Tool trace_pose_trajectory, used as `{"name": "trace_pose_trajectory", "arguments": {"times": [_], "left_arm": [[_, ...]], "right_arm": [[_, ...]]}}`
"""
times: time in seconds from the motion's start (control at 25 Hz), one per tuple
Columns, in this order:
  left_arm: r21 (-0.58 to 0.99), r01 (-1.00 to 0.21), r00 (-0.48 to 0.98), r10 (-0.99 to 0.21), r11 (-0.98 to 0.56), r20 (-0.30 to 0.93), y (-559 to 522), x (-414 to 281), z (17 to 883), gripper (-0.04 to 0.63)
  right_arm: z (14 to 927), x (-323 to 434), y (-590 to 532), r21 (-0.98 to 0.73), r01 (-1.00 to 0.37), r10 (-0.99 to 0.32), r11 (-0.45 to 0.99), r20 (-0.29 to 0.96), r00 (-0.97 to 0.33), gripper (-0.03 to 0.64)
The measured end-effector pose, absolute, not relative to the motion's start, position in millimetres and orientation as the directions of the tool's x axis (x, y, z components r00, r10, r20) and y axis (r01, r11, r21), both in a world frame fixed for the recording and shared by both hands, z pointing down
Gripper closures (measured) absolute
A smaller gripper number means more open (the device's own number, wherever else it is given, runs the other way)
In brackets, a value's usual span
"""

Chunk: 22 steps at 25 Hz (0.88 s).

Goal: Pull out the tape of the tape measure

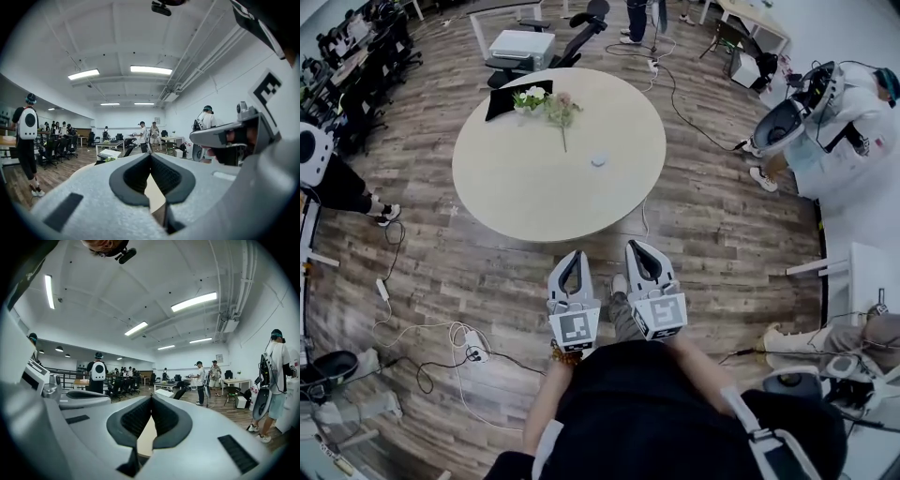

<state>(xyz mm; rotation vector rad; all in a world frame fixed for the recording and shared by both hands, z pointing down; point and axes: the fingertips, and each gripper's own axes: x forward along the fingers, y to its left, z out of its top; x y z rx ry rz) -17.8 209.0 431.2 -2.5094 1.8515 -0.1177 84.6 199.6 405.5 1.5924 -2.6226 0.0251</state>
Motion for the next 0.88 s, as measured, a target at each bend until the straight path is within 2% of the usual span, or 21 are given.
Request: {"name": "trace_pose_trajectory", "arguments": {"times": [0.88], "left_arm": [[-0.107,-0.940,0.310,-0.943,-0.323,0.124,115.3,47.0,458.2,0.591]], "right_arm": [[449.1,177.2,67.2,-0.019,-0.911,-0.900,0.413,0.145,-0.411,0.615]]}}
